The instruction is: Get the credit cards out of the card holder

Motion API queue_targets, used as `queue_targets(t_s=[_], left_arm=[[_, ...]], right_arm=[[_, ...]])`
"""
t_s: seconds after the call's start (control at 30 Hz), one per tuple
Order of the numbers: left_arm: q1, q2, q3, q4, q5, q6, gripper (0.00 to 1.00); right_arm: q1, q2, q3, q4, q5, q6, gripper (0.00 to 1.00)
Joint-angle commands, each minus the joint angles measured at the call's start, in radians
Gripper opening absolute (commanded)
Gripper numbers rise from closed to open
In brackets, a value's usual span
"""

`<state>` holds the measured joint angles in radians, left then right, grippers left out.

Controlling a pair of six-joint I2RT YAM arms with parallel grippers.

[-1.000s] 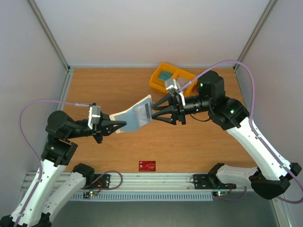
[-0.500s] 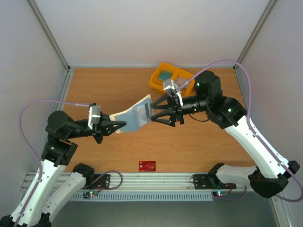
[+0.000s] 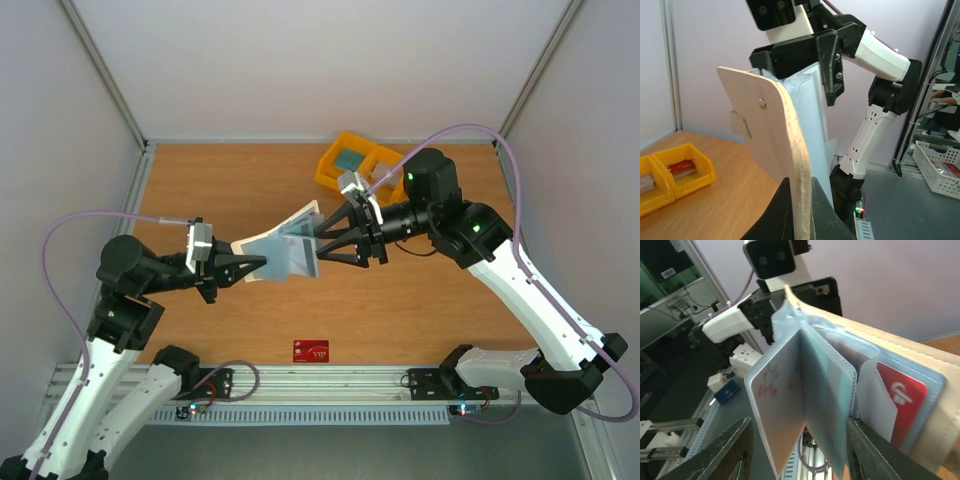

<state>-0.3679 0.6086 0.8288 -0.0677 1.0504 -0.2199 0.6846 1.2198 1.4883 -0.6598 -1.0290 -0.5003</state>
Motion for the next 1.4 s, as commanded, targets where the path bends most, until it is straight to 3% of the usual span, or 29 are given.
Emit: queue_targets(t_s=[0.0, 0.17, 0.37, 0.53, 0.8, 0.9, 0.97, 1.07, 1.23, 1.37], left_arm=[[-0.005, -0.003, -0.018, 0.056, -0.06, -0.03, 0.0], [-0.006, 0.001, -0.027, 0.054, -0.101, -0.041, 0.0], [-0.005, -0.003, -0.032, 0.057, -0.114, -0.047, 0.0], [-0.005, -0.008, -0.036, 0.054, -0.121, -0.047, 0.0], [-0.005, -0.016, -0.048, 0.055, -0.127, -0.05, 0.0], [-0.006, -0.019, -0.054, 0.057, -0.145, -0.056, 0.0], [-0.005, -0.019, -0.066, 0.1, -0.163, -0.081, 0.0], [-0.006, -0.018, -0.083, 0.141, -0.168, -0.123, 0.0], [-0.007, -0.023, -0.086, 0.152, -0.165, -0.135, 0.0], [-0.007, -0.024, -0.092, 0.152, -0.165, -0.136, 0.0]], right_arm=[[0.017, -0.003, -0.002, -0.027, -0.092, -0.015, 0.51], [0.022, -0.008, -0.01, -0.017, -0.077, -0.003, 0.44], [0.064, -0.016, -0.026, 0.04, 0.106, 0.037, 0.34], [0.067, -0.037, -0.057, 0.09, 0.09, 0.058, 0.31], [0.102, -0.036, -0.094, 0.185, 0.039, 0.088, 0.17], [0.125, -0.02, -0.094, 0.216, 0.041, 0.102, 0.18], [0.15, 0.0, -0.085, 0.217, 0.05, 0.095, 0.26], [0.161, 0.004, -0.083, 0.219, 0.134, 0.091, 0.27], [0.169, -0.051, -0.141, 0.256, 0.547, 0.109, 0.26], [0.174, -0.084, -0.181, 0.28, 0.69, 0.122, 0.3]])
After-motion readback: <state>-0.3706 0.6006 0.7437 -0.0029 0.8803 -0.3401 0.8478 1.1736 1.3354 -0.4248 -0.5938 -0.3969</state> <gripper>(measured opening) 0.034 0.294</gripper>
